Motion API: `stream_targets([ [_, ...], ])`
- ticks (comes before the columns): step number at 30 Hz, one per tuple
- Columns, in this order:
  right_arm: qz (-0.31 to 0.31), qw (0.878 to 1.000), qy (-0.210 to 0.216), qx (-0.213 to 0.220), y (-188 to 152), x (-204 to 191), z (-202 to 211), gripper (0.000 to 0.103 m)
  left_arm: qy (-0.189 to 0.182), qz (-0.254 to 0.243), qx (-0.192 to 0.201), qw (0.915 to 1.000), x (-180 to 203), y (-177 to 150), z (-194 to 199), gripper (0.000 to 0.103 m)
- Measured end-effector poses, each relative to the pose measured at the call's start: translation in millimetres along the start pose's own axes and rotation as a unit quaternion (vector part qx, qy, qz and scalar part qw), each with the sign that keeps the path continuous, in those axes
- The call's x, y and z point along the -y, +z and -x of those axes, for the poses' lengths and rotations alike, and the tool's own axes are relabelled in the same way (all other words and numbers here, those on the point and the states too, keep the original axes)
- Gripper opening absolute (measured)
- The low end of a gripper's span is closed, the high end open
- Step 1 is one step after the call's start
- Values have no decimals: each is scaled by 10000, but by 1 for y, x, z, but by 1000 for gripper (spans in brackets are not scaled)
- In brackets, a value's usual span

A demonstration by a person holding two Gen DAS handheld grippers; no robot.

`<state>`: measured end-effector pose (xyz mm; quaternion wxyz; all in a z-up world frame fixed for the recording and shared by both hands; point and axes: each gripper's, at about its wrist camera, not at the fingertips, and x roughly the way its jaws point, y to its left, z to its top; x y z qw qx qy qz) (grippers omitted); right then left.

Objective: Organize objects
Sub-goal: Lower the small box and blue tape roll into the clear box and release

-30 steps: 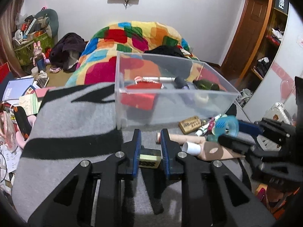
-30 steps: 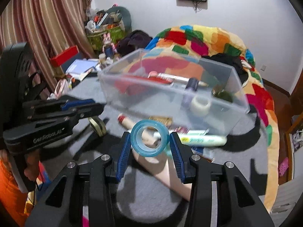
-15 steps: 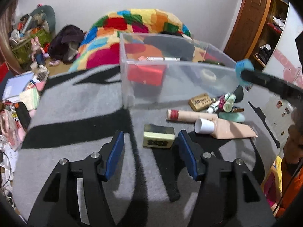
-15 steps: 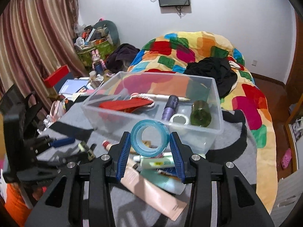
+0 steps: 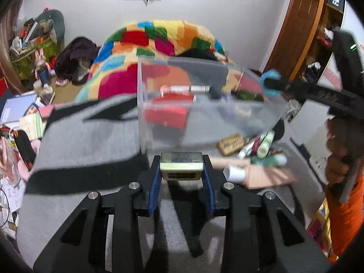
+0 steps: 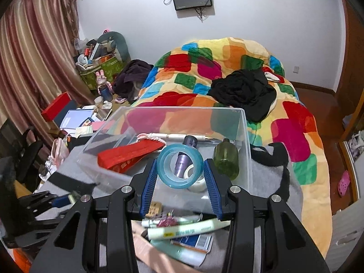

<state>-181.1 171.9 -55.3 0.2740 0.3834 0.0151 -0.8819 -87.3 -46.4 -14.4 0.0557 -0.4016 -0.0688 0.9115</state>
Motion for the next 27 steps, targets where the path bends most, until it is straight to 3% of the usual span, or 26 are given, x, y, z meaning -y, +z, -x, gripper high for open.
stream_targets([
  [4,-96,9999,15,-129,6,6,-12,39,-22,12,385,9993,3,23,16,33],
  [10,-86,9994,-89,-320,5,8,-29,39,51,56,632,9980,5,51,14,33],
  [20,-8,9981,-173,-584,2,10,-49,39,170,135,225,9995,1,68,-34,33],
  [27,213,9979,-246,-557,1,4,-47,39,148,69,74,9998,7,67,-46,33],
])
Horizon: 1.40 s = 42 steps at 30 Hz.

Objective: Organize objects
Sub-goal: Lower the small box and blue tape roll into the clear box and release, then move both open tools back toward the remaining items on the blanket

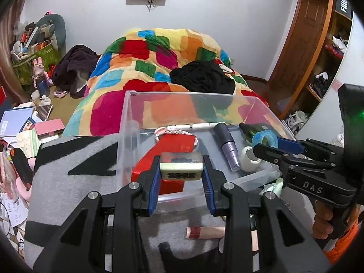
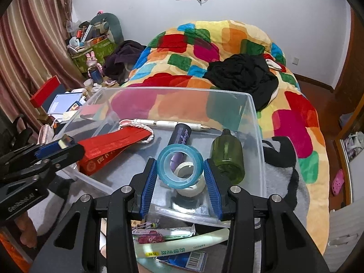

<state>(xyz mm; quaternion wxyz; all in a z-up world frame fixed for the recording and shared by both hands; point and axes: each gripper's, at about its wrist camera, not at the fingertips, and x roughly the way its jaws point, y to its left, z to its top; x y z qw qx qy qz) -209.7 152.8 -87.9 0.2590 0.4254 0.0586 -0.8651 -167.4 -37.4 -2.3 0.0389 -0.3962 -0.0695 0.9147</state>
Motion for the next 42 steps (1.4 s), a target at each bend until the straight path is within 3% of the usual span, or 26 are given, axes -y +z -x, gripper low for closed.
stream_targets([
  [7,122,9998,-29,124,-3,-2,13,52,-54,-119,50,9999,8,-2,11,37],
  [15,303,9986,37,443,-20,1,52,61,-69,-294,322,9990,22,-11,41,62],
  [21,155,9990,167,383,-46,16,68,61,-96,-469,237,9986,32,-32,47,71],
  [31,325,9968,569,-467,-110,17,43,61,-68,-399,-424,9983,30,-77,24,71],
  [38,715,9919,866,-592,-127,3,44,61,367,-240,-410,9982,17,-83,20,71],
  [42,1087,9876,924,-662,-131,-6,47,62,533,-361,-596,9961,16,-84,10,69],
])
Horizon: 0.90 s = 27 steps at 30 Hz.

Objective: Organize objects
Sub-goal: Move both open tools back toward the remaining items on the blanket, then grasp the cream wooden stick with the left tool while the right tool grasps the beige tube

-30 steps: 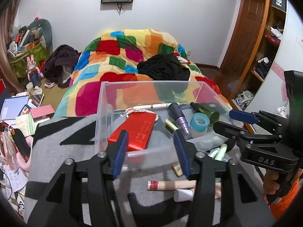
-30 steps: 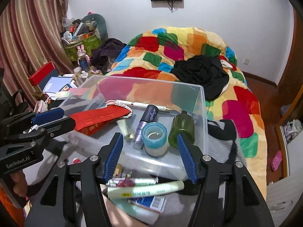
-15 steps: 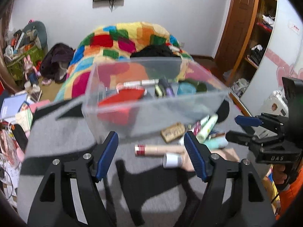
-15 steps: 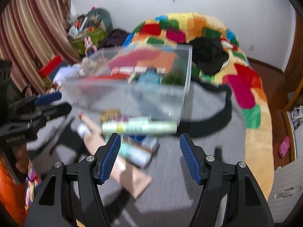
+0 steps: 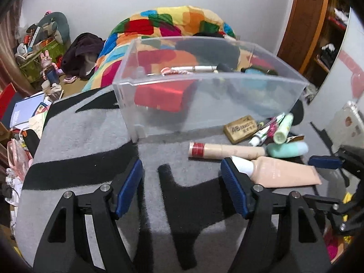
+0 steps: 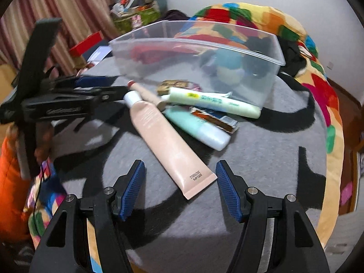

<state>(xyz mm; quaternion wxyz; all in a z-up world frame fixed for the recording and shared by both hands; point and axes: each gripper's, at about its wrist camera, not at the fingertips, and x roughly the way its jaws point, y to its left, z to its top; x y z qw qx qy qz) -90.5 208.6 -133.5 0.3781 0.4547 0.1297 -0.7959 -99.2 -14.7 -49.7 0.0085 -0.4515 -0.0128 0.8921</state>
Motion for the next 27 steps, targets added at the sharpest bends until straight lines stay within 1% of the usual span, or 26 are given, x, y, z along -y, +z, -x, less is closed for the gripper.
stream_targets([
  [1,69,10000,-28,-26,1,-1,0,62,-23,-64,-26,10000,2,0,-1,68],
  [2,105,9999,-29,-41,1,-1,0,62,-148,-116,-68,9998,3,-1,-1,68],
  [3,137,9998,87,-66,2,-1,-1,62,-289,-170,-115,9994,5,-2,-2,68],
  [4,168,9995,255,-121,3,-1,-2,62,-335,-270,-147,9990,10,-4,-3,68],
  [5,232,9991,320,-165,5,-3,-4,62,-310,-353,-157,9988,14,-5,-3,68],
  [7,466,9984,226,-228,10,-11,-8,62,-263,-563,-121,9980,24,-10,-2,68],
  [10,714,9970,113,-266,18,-22,-14,62,-524,-659,-133,9964,33,-13,1,68],
  [12,744,9968,92,-267,21,-25,-16,61,-591,-716,-115,9956,36,-15,3,68],
  [15,765,9969,45,-195,23,-29,-18,51,-618,-674,-67,9958,34,-15,9,68],
  [17,717,9973,64,-123,21,-29,-17,38,-644,-562,-65,9963,29,-9,12,68],
  [18,683,9976,58,-100,19,-28,-16,35,-627,-506,-63,9967,26,-6,13,68],
  [19,634,9979,64,-87,19,-26,-15,35,-599,-466,-67,9971,23,-3,14,69],
  [20,586,9982,76,-73,19,-25,-14,34,-574,-434,-80,9974,20,1,14,74],
  [21,520,9986,56,-45,17,-22,-13,34,-580,-418,-78,9974,18,5,11,81],
  [23,439,9990,-5,-6,16,-20,-10,33,-587,-397,-119,9974,17,12,7,89],
  [25,325,9995,-52,31,14,-15,-6,32,-599,-426,-201,9971,19,17,2,89],
  [27,204,9997,-85,67,11,-9,-2,31,-618,-517,-302,9963,25,21,-4,92],
])
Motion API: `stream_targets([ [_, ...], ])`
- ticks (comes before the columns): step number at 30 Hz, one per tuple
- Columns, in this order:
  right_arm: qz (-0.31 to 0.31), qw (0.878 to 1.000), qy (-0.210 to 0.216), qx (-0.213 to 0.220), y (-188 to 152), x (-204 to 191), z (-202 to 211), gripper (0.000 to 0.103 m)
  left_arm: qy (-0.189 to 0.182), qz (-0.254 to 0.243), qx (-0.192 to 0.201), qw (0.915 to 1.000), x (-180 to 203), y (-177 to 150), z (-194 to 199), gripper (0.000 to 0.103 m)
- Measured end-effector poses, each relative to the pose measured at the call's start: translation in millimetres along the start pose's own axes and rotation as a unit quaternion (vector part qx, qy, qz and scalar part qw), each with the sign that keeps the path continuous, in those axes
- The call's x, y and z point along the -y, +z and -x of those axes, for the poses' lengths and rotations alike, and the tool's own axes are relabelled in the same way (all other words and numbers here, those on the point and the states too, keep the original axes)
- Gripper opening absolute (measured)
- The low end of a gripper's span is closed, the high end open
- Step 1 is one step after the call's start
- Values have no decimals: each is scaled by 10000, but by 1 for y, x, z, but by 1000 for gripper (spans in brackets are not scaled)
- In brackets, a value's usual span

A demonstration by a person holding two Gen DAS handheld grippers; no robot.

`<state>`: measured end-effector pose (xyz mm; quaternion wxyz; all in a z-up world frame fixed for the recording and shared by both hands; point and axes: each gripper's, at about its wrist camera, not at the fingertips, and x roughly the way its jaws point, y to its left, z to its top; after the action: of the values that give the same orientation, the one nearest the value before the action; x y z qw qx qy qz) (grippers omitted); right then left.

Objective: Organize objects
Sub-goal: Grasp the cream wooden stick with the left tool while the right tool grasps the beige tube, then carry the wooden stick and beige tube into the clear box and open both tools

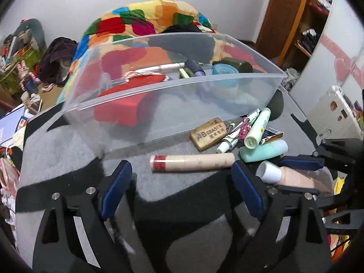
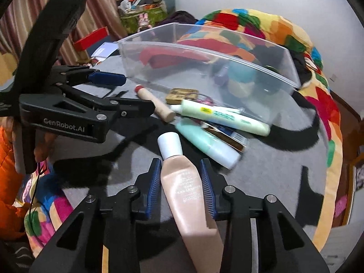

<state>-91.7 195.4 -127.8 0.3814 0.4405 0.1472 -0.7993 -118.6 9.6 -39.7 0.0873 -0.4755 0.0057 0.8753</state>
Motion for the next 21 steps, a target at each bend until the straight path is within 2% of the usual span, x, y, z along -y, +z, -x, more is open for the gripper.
stream_targets([
  [7,-574,9981,-54,218,-10,31,18,31,68,-309,-432,9986,15,9,-27,95],
  [10,-744,9967,-33,311,-9,41,23,31,55,-259,-386,9989,17,11,-32,95],
  [12,-823,9959,-21,382,-8,44,27,31,45,-196,-337,9992,16,11,-34,84],
  [21,-989,9912,-167,861,13,50,50,31,124,-60,153,9998,13,3,-21,84],
])
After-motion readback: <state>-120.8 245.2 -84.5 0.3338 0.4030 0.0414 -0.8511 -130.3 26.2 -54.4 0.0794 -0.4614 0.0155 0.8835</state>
